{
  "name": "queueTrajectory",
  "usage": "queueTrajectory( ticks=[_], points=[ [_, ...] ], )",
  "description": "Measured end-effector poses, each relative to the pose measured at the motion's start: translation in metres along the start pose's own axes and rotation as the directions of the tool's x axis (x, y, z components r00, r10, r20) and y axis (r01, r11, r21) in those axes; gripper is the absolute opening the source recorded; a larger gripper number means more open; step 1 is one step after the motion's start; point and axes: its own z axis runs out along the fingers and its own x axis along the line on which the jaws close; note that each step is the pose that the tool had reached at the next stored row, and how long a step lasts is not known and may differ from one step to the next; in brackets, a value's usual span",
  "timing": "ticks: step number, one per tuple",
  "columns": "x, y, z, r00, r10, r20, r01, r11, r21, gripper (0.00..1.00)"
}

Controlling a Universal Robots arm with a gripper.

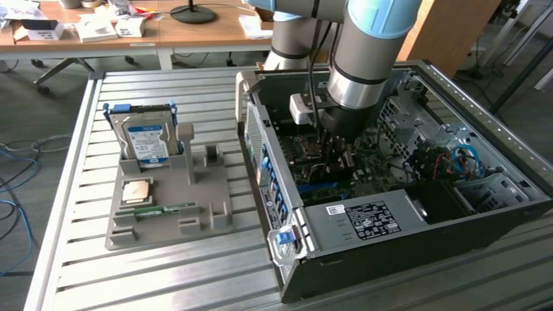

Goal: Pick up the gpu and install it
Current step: 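Insert the gpu into the slot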

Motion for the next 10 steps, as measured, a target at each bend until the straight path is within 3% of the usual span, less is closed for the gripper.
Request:
queueTrajectory(
  ticks=[5, 10],
  points=[
    [0.0001, 0.0, 0.0, 0.9995, -0.032, 0.0, 0.032, 0.9995, -0.0009, 0.26],
    [0.0003, 0.0, 0.0011, 0.9995, -0.032, 0.0, 0.032, 0.9995, -0.0009, 0.26]
  ],
)
